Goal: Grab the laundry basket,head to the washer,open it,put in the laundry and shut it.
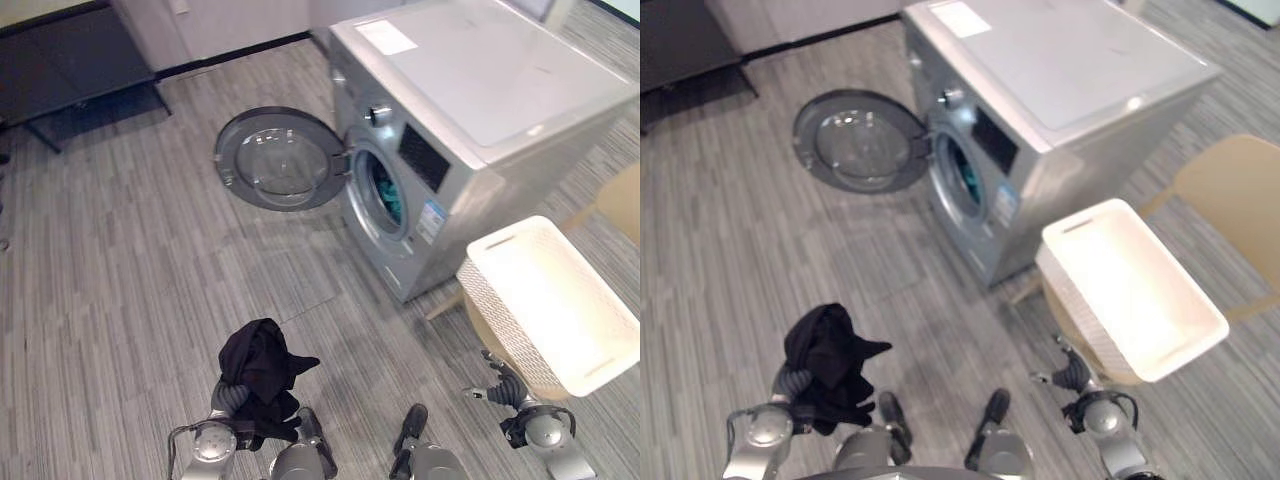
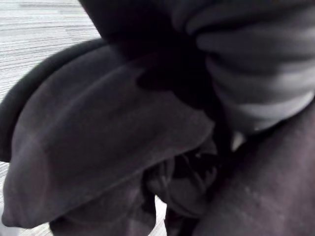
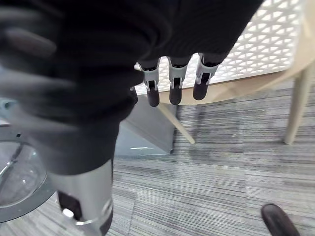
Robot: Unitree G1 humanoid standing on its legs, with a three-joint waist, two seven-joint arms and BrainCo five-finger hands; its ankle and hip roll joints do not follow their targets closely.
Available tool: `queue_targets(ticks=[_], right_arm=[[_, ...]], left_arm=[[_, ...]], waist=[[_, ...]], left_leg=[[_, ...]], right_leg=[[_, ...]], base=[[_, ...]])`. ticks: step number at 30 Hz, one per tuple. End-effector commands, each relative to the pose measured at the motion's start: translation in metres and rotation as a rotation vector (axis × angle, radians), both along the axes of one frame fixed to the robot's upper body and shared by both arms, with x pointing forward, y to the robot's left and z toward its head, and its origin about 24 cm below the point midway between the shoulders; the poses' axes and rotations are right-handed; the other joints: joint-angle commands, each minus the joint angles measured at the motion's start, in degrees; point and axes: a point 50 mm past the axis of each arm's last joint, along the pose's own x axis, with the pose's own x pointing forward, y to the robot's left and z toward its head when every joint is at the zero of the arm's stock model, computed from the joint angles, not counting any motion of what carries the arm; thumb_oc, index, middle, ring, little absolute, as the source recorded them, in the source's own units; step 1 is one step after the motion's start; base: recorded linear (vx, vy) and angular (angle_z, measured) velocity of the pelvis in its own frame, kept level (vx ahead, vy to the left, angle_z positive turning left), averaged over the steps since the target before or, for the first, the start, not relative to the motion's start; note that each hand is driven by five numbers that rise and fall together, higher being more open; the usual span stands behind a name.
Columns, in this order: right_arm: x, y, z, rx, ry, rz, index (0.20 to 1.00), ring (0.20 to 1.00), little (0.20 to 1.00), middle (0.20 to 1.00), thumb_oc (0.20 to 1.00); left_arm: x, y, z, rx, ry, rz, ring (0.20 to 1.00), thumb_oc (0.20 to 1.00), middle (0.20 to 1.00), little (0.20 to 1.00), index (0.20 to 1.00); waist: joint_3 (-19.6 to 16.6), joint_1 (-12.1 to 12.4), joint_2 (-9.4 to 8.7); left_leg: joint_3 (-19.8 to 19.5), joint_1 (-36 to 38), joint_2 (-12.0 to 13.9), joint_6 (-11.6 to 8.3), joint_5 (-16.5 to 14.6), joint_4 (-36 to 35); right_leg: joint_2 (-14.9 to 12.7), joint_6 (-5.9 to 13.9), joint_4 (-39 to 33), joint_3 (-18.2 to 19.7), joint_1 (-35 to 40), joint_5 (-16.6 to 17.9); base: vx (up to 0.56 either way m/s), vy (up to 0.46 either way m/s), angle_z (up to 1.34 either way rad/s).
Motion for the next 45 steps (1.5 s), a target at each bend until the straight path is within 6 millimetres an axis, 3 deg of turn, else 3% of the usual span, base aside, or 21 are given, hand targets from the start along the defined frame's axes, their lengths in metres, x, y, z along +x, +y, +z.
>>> queue_targets(ticks=[1, 3, 4, 6, 10, 12, 13, 14, 17, 19, 22, 23, 25, 26, 28, 31, 36, 37, 38, 44, 45], right_arm=[[0.014, 0.016, 0.009, 0.015, -0.073, 0.059, 1.000, 1.000, 1.000, 1.000, 1.000], [0.020, 0.024, 0.012, 0.031, -0.093, 0.074, 1.000, 1.000, 1.000, 1.000, 1.000], [0.025, 0.030, 0.014, 0.042, -0.110, 0.092, 1.000, 1.000, 1.000, 1.000, 1.000], [0.026, 0.033, 0.016, 0.048, -0.117, 0.104, 1.000, 1.000, 1.000, 1.000, 1.000], [0.027, 0.035, 0.016, 0.059, -0.119, 0.113, 1.000, 1.000, 1.000, 1.000, 1.000], [0.024, 0.035, 0.013, 0.057, -0.105, 0.111, 1.000, 1.000, 1.000, 1.000, 1.000], [0.022, 0.035, 0.012, 0.056, -0.096, 0.110, 1.000, 1.000, 1.000, 1.000, 1.000], [0.017, 0.033, 0.006, 0.049, -0.067, 0.103, 1.000, 1.000, 1.000, 1.000, 1.000], [0.012, 0.030, 0.003, 0.061, -0.051, 0.091, 1.000, 1.000, 1.000, 1.000, 1.000], [0.007, 0.025, 0.000, 0.051, -0.031, 0.080, 1.000, 1.000, 1.000, 1.000, 1.000], [0.007, 0.018, 0.003, 0.041, -0.040, 0.070, 1.000, 1.000, 1.000, 1.000, 1.000], [0.006, 0.016, 0.002, 0.034, -0.032, 0.065, 1.000, 1.000, 1.000, 1.000, 1.000], [0.006, 0.010, 0.003, 0.015, -0.031, 0.050, 1.000, 1.000, 1.000, 1.000, 1.000], [0.004, 0.010, 0.001, 0.006, -0.021, 0.049, 1.000, 1.000, 1.000, 1.000, 1.000], [0.003, 0.011, -0.001, 0.001, -0.015, 0.054, 1.000, 1.000, 1.000, 1.000, 1.000], [0.006, 0.010, 0.000, -0.012, -0.023, 0.051, 1.000, 1.000, 1.000, 1.000, 1.000], [0.009, 0.014, 0.003, 0.003, -0.041, 0.052, 1.000, 1.000, 1.000, 1.000, 1.000], [0.012, 0.017, 0.004, 0.010, -0.052, 0.056, 1.000, 1.000, 1.000, 1.000, 1.000], [0.026, 0.028, 0.010, 0.021, -0.084, 0.093, 1.000, 1.000, 1.000, 1.000, 1.000], [0.035, 0.039, 0.015, 0.034, -0.110, 0.129, 1.000, 1.000, 1.000, 1.000, 1.000], [0.037, 0.041, 0.014, 0.028, -0.105, 0.136, 1.000, 1.000, 1.000, 1.000, 1.000]], left_arm=[[0.016, 0.015, 0.025, 0.052, -0.121, -0.022, 0.200, 0.200, 0.200, 0.200, 0.200], [0.024, 0.017, 0.030, 0.076, -0.138, -0.036, 0.200, 0.200, 0.200, 0.200, 0.200], [0.031, 0.014, 0.034, 0.076, -0.162, -0.050, 0.200, 0.200, 0.200, 0.200, 0.200], [0.033, 0.010, 0.034, 0.064, -0.169, -0.059, 0.200, 0.200, 0.200, 0.200, 0.200], [0.035, 0.005, 0.034, 0.056, -0.172, -0.074, 0.200, 0.200, 0.200, 0.200, 0.200], [0.039, 0.000, 0.033, 0.057, -0.164, -0.105, 0.200, 0.200, 0.200, 0.200, 0.200], [0.041, -0.002, 0.033, 0.054, -0.166, -0.112, 0.200, 0.200, 0.200, 0.200, 0.200], [0.044, -0.005, 0.033, 0.055, -0.165, -0.127, 0.200, 0.200, 0.200, 0.200, 0.200], [0.040, -0.010, 0.030, 0.048, -0.153, -0.149, 0.200, 0.200, 0.200, 0.200, 0.200], [0.038, -0.012, 0.028, 0.036, -0.150, -0.148, 0.200, 0.200, 0.200, 0.200, 0.200], [0.039, -0.018, 0.028, 0.020, -0.156, -0.169, 0.200, 0.200, 0.200, 0.200, 0.200], [0.040, -0.021, 0.028, 0.013, -0.154, -0.175, 0.200, 0.200, 0.200, 0.200, 0.200], [0.040, -0.023, 0.028, 0.024, -0.147, -0.208, 0.200, 0.200, 0.200, 0.200, 0.200], [0.039, -0.022, 0.027, 0.038, -0.139, -0.223, 0.200, 0.200, 0.200, 0.200, 0.200], [0.035, -0.021, 0.026, 0.048, -0.128, -0.228, 0.200, 0.200, 0.200, 0.200, 0.200], [0.032, -0.020, 0.026, 0.050, -0.122, -0.235, 0.200, 0.200, 0.200, 0.200, 0.200], [0.032, -0.017, 0.026, 0.085, -0.103, -0.276, 0.200, 0.200, 0.200, 0.200, 0.200], [0.036, -0.015, 0.030, 0.107, -0.118, -0.282, 0.200, 0.200, 0.200, 0.200, 0.200], [0.048, -0.006, 0.043, 0.176, -0.165, -0.290, 0.200, 0.200, 0.200, 0.200, 0.200], [0.058, -0.003, 0.054, 0.203, -0.211, -0.291, 0.200, 0.200, 0.200, 0.200, 0.200], [0.058, -0.001, 0.055, 0.208, -0.213, -0.292, 0.200, 0.200, 0.200, 0.200, 0.200]], waist=[[-2.55, 0.40, -1.39], [-1.78, 0.62, -2.03], [-1.07, -0.56, -2.06], [-0.48, -1.43, -1.55], [0.40, -1.91, -1.22], [1.75, -3.60, -1.47], [1.96, -4.06, -1.50], [1.30, -4.33, -2.15], [0.63, -4.85, -2.23], [-0.53, -5.37, -2.00], [-0.57, -5.60, -2.66], [-0.29, -5.49, -2.51], [-0.22, -4.56, -3.69], [0.03, -3.68, -3.80], [0.22, -2.51, -3.59], [-0.01, -1.17, -2.90], [-1.45, -1.84, -1.90], [-1.25, -1.98, -2.08], [-0.61, -2.14, -2.06], [-1.00, -1.68, -1.98], [-1.39, -0.56, -1.57]], left_leg=[[-3.64, -1.55, -1.53, 0.16, -5.93, 4.83], [-5.67, -1.44, -3.09, 1.16, -7.00, 4.62], [-8.17, -0.07, -4.53, 1.98, -7.72, 3.12], [-10.61, 1.57, -5.75, 2.37, -7.76, 1.52], [-11.81, 2.42, -6.63, 3.00, -6.74, 0.35], [-16.78, 5.76, -9.25, 3.33, -8.54, -0.15], [-18.08, 6.47, -9.80, 3.26, -9.05, -0.02], [-19.87, 8.26, -11.21, 2.97, -10.89, 0.56], [-20.33, 9.78, -11.08, 2.21, -12.65, 2.25], [-19.66, 10.00, -9.80, 0.00, -12.85, 5.27], [-16.61, 4.71, -6.17, -2.47, -7.93, 19.28], [-15.53, 3.43, -4.75, -2.40, -8.12, 20.72], [-15.48, -1.88, -3.86, -0.64, -9.24, 15.39], [-18.01, -5.08, -3.48, -1.50, -4.57, 10.55], [-21.75, -7.40, -3.35, -2.79, 0.41, 5.04], [-29.23, -9.67, -3.64, -3.75, 3.98, 0.26], [-27.20, -7.75, -3.87, -2.35, 1.74, 2.61], [-25.83, -7.40, -3.86, -1.85, 0.85, 3.44], [-19.91, -5.67, -3.08, -0.27, -1.85, 4.61], [-8.87, -0.19, -1.38, 0.17, -4.90, 3.86], [-6.00, 2.49, -0.59, -0.54, -6.43, 2.74]], right_leg=[[-1.01, 2.75, 9.64, 2.87, 3.97, -12.08], [-1.79, 3.25, 15.75, 5.87, 1.10, -12.37], [1.03, 2.88, 20.74, 13.45, -3.91, -13.40], [3.80, 2.78, 20.87, 18.45, -7.14, -13.55], [5.14, 1.65, 18.70, 19.52, -9.85, -11.29], [7.41, 2.57, 14.79, 21.42, -14.87, -7.50], [7.36, 2.88, 13.26, 20.82, -15.29, -6.55], [6.64, 2.96, 11.35, 17.37, -15.15, -5.56], [6.48, 2.21, 9.66, 16.61, -12.43, -5.73], [7.04, 1.39, 8.89, 16.67, -9.60, -6.27], [7.72, -0.77, 7.23, 17.41, -4.84, -8.06], [7.93, -1.17, 7.04, 17.45, -3.66, -8.88], [7.56, -1.04, 6.29, 18.80, -1.14, -10.60], [8.14, -1.21, 5.76, 20.13, 0.36, -11.46], [8.91, -1.06, 5.44, 21.96, 1.78, -12.27], [9.38, -0.62, 5.89, 27.10, 3.84, -13.89], [6.81, 1.05, 9.05, 32.41, 4.19, -15.30], [6.32, 1.37, 10.79, 33.45, 3.21, -15.11], [5.17, 2.40, 16.58, 33.59, -0.88, -14.32], [1.60, 2.72, 17.39, 17.97, -5.43, -11.44], [-0.68, 2.37, 18.53, 7.72, -5.82, -12.08]], base=[[0.09, 0.155, 0.32], [0.18, 0.200, 0.40], [0.25, 0.203, 0.52], [0.22, 0.152, 0.82], [0.13, 0.026, 0.67], [0.40, -0.034, 0.64], [0.46, -0.123, 1.56], [0.38, -0.106, 1.50], [0.29, -0.116, 0.90], [0.29, -0.168, 0.32], [0.26, -0.148, 0.55], [0.29, -0.093, -0.21], [0.37, 0.002, -0.37], [0.41, 0.058, -0.41], [0.35, 0.101, -0.66], [0.35, 0.167, -1.21], [0.34, 0.311, -1.38], [0.17, 0.390, -1.27], [0.13, 0.373, -1.42], [0.10, 0.160, -1.56], [0.13, 0.003, -1.31]])
